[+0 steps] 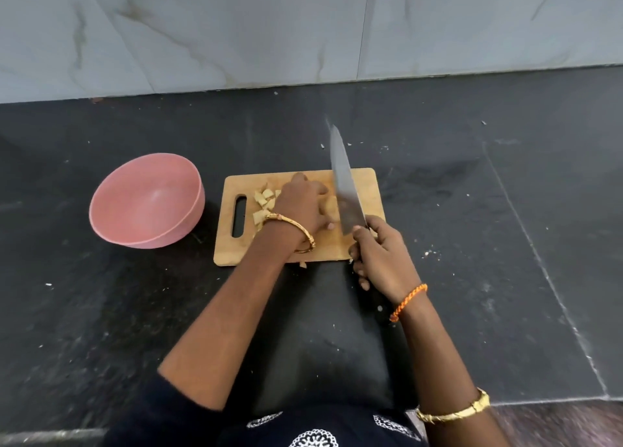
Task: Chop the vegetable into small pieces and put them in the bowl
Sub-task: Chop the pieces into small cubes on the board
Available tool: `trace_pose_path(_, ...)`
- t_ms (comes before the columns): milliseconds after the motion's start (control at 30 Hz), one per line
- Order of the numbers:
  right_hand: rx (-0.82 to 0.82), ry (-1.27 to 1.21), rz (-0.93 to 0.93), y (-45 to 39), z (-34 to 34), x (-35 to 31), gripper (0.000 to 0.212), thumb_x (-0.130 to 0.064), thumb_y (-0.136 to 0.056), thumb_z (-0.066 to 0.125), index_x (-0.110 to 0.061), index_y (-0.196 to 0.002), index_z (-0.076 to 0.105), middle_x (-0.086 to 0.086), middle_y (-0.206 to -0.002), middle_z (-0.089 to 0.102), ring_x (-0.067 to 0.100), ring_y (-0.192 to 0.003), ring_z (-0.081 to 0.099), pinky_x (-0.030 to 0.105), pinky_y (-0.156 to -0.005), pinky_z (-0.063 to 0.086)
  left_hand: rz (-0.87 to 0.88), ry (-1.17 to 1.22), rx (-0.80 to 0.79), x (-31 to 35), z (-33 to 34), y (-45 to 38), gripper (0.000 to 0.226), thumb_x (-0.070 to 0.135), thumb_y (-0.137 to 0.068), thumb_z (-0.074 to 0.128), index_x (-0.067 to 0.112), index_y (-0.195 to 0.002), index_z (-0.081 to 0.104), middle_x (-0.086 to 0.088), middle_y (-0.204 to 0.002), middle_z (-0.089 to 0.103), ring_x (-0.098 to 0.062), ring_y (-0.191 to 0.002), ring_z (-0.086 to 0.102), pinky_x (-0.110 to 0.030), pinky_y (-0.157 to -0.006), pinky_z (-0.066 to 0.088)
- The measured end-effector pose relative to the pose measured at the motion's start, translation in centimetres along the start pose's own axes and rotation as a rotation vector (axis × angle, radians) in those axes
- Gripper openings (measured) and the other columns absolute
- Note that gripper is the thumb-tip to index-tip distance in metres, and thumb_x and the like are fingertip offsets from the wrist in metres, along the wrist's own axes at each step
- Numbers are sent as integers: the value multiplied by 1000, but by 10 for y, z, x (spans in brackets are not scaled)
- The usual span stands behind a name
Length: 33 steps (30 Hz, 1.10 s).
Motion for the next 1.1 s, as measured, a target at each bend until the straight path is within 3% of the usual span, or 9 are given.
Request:
trace_pose_path(167, 47, 210, 28, -5, -9, 1, 18, -16, -90, 37, -4, -91, 50, 12, -78, 57, 22, -54, 46, 29, -45, 40, 66, 74, 42, 2, 0, -2, 49, 17, -68, 80, 11, -114, 65, -11, -107, 57, -27, -95, 56, -34, -86, 47)
trace_pose_path(300, 117, 351, -33, -4, -22, 0, 21, -25, -95, 39, -17, -76, 42, 10, -68, 54, 30, -64, 52, 33, -54, 45, 63, 130, 106, -2, 2, -2, 48, 18, -67, 81, 10, -112, 66, -11, -106, 58, -26, -94, 57, -37, -86, 48)
trace_pose_path(467, 84, 427, -35, -4, -20, -4, 22, -32, -96, 43, -11, -91, 50, 14, -76, 57, 30, -77, 55, 29, -57, 45, 48, 154, 130, -4, 4, -3, 51, 18, -65, 83, 10, -112, 66, -8, -106, 61, -26, -94, 58, -36, -87, 48)
trace_pose_path(600, 89, 563, -15, -2, -15, -11, 23, -31, -97, 40, -11, -86, 47, 15, -89, 53, 25, -71, 48, 28, -61, 36, 40, 184, 116, -5, 5, -4, 55, 20, -63, 84, 8, -114, 65, -7, -107, 62, -25, -94, 59, -35, -89, 48)
trace_pose_path(733, 91, 713, 3, -2, -4, -19, 25, -27, -99, 35, -8, -97, 50, 21, -99, 55, 39, -88, 54, 33, -71, 40, 40, 228, 126, -5, 3, -4, 58, 22, -62, 85, 6, -113, 65, -8, -105, 63, -23, -92, 60, -31, -86, 49)
trace_pose_path(867, 74, 844, 34, 3, 16, -21, 19, -17, -99, 30, -9, -112, 43, 19, -110, 56, 39, -103, 54, 34, -71, 34, 32, 257, 151, -7, 3, -3, 53, 20, -62, 85, 5, -109, 67, -11, -100, 65, -26, -87, 62, -35, -84, 51)
trace_pose_path(967, 41, 859, 33, 5, 25, -23, 18, -13, -98, 31, -10, -113, 41, 18, -110, 57, 38, -100, 56, 34, -69, 34, 36, 251, 163, -7, 4, -3, 50, 17, -64, 83, 4, -110, 67, -13, -100, 65, -27, -86, 62, -36, -85, 51)
trace_pose_path(1100, 27, 855, 40, 3, 21, -22, 14, -16, -99, 31, -9, -107, 40, 18, -102, 55, 32, -81, 46, 35, -69, 36, 25, 273, 184, -8, 3, -1, 52, 19, -62, 84, 5, -109, 68, -12, -99, 66, -27, -86, 62, -37, -84, 51)
Point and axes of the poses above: each hand's wrist, its own y-axis away from the middle knuckle, its own z-axis out of the palm, x = y × z, the point moved 9 cm from there along -y, towards the middle knuckle
